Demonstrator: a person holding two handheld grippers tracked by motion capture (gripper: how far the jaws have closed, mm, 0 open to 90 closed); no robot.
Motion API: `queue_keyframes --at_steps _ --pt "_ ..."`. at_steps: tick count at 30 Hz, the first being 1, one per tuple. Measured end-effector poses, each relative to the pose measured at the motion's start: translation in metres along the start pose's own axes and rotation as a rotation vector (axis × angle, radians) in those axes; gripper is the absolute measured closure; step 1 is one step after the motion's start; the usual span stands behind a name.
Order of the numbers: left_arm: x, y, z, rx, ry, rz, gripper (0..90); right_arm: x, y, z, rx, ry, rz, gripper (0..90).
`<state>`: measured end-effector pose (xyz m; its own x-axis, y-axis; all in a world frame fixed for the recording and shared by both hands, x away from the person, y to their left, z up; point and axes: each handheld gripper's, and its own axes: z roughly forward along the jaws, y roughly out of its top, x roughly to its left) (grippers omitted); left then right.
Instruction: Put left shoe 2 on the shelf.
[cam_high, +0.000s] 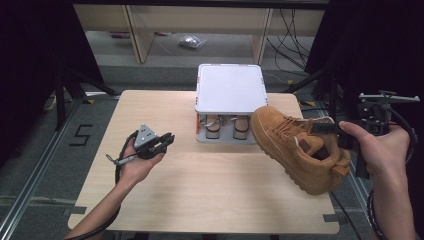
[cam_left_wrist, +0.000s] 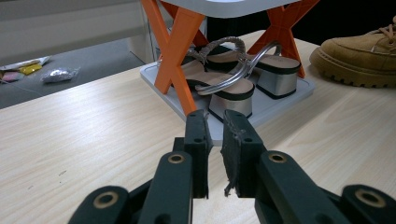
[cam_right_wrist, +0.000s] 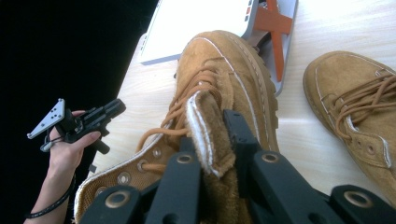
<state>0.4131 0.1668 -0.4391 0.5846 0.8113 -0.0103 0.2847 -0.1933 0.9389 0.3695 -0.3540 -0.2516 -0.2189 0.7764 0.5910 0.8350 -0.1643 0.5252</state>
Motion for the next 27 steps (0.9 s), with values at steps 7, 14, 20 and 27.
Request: queue_keyframes --at_steps 7,14,20,27 --pt "0.001 0.000 -0.001 0.000 0.002 -0.002 79.7 0.005 0.007 0.005 -0.007 0.009 0.001 85.1" --pt "0.002 -0.001 -0.001 -0.001 0.003 -0.003 79.8 0.009 0.018 0.008 -0.030 0.033 -0.018 85.2" --pt "0.000 0.000 -0.001 -0.005 -0.001 -0.004 79.8 0.017 0.031 0.012 -0.041 0.062 0.007 85.1" --pt "0.000 0.002 -0.002 -0.012 -0.005 0.000 79.9 0.021 0.046 0.023 -0.050 0.082 0.026 85.0"
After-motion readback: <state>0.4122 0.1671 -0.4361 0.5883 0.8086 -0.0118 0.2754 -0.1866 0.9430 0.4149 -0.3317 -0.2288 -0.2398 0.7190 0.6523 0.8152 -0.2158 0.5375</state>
